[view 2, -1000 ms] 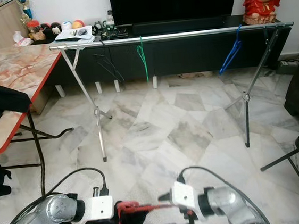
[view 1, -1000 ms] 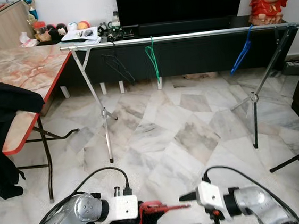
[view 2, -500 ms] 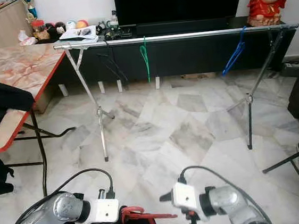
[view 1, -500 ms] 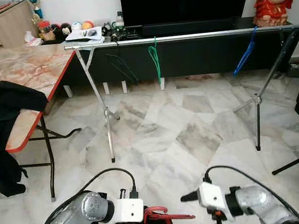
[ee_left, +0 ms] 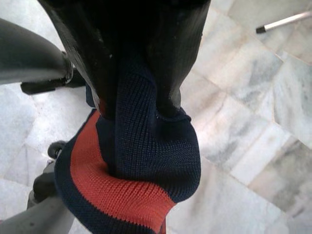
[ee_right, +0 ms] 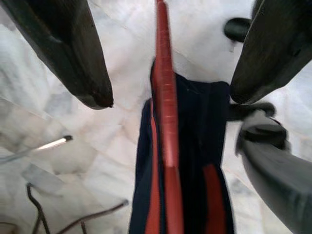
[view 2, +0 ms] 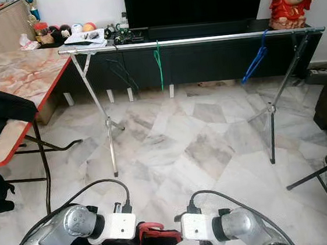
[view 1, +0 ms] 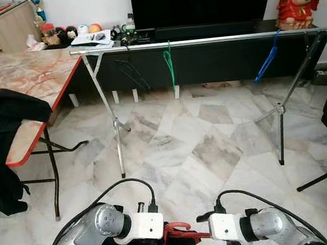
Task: Hang hanger
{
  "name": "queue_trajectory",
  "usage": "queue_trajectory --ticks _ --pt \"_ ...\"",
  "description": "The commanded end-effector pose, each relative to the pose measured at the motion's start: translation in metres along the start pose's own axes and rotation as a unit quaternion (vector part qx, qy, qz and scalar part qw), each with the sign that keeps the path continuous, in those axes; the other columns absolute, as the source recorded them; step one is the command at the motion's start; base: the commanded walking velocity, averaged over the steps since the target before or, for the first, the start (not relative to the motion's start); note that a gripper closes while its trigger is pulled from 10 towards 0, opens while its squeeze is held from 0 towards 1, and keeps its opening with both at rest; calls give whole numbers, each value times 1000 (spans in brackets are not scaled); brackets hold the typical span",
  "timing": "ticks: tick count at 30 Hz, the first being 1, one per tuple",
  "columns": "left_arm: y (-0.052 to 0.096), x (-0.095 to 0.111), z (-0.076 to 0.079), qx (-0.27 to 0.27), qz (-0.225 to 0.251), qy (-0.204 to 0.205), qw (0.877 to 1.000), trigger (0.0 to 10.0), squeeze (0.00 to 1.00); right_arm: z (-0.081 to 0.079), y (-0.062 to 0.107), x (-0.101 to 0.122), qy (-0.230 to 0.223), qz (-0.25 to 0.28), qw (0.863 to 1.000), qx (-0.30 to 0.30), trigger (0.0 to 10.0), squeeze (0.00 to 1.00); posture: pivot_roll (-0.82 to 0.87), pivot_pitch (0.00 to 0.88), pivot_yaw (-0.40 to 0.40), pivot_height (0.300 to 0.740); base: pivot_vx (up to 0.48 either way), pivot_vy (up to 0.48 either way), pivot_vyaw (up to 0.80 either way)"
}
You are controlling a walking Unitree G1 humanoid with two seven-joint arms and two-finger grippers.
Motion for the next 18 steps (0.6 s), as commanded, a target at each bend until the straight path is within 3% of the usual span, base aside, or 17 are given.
queue_trajectory --ticks 1,7,12,18 --pt "2 5 -2 2 10 -1 1000 10000 0 0 0 -3 14 -13 1000 -3 10000 0 78 49 -30 740 0 0 0" --pt "6 7 -4 -1 9 -8 1000 10000 0 -6 1 -17 28 -59 998 10 10000 0 79 51 -30 740 0 0 0" --pt "10 11 -6 1 8 -14 1000 10000 0 -18 1 -32 11 -98 995 28 10000 0 86 57 -31 740 0 0 0" --pt "15 17 -9 0 11 -25 1000 10000 0 -19 -2 -35 10 -106 994 3 10000 0 93 59 -28 740 0 0 0"
Point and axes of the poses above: a point about 5 cm out from each wrist's last joint towards the gripper, its own y axis pointing back from the gripper into the wrist, its own x axis along the axis of the wrist's last joint, z = x × y, the point moved 2 cm from there along -y, pointing out of the wrist towards the gripper, and after that the axes turned 5 degrees about -y, right-handed, at the moved point
